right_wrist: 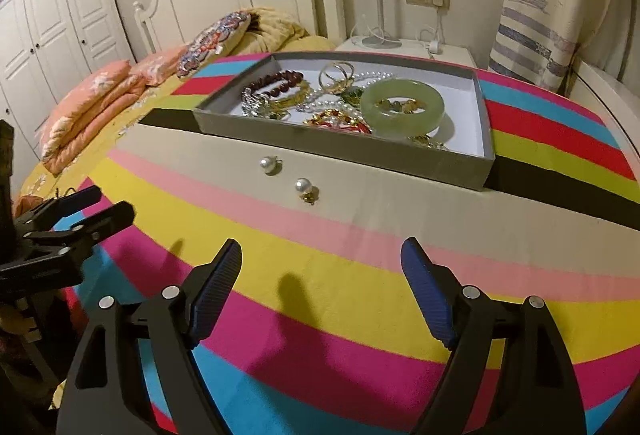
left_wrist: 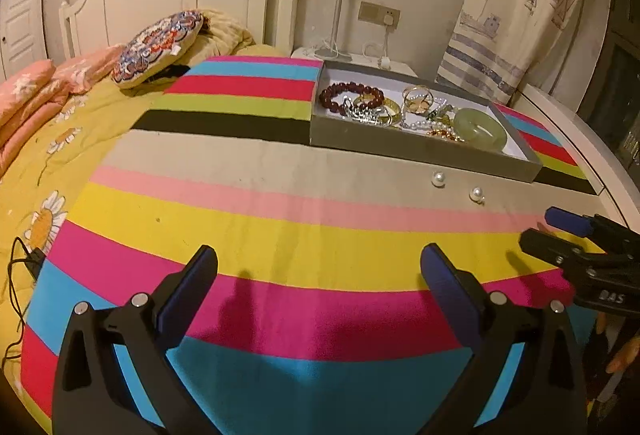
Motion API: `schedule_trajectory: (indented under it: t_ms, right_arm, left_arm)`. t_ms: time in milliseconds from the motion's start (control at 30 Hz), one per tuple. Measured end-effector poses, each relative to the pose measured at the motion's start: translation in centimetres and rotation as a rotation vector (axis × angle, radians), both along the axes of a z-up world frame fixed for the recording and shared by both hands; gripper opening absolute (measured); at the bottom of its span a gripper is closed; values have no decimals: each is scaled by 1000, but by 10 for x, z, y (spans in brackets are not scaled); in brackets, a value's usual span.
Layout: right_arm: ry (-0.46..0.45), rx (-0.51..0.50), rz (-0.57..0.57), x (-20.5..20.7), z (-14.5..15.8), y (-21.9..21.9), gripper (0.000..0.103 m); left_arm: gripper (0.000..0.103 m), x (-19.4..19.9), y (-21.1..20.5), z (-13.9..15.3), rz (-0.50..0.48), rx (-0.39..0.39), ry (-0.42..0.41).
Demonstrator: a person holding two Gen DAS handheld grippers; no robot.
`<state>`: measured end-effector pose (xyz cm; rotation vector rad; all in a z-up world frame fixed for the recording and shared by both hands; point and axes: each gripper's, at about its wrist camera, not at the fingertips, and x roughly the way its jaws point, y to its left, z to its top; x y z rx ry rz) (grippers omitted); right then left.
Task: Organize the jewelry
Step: 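Withdraw both tools from the box toward the pearl studs, then grasp one pearl stud earring with the right tool while the left tool grasps the other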
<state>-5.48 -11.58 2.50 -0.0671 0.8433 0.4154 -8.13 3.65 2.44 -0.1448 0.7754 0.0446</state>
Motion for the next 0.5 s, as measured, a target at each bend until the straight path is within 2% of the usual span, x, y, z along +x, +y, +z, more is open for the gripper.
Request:
schedule_trajectory:
  t_ms: [267,433,467,500]
  right_arm:
    - [52,-89,-37,29,-11,13,79]
    - [40,-141,-19,36,-13,25,79]
    - [39,-149,-13,38,-13,27,78]
    - [40,-156,-6,39,-14,29,73]
  left_arm:
    - [101,5,2,-4,-11,-22,27]
    - [101,6,3,-6,-11,-35,34]
    - [101,6,3,-6,-10,-35,35]
    - [101,6,4,-6,-10,-34,36]
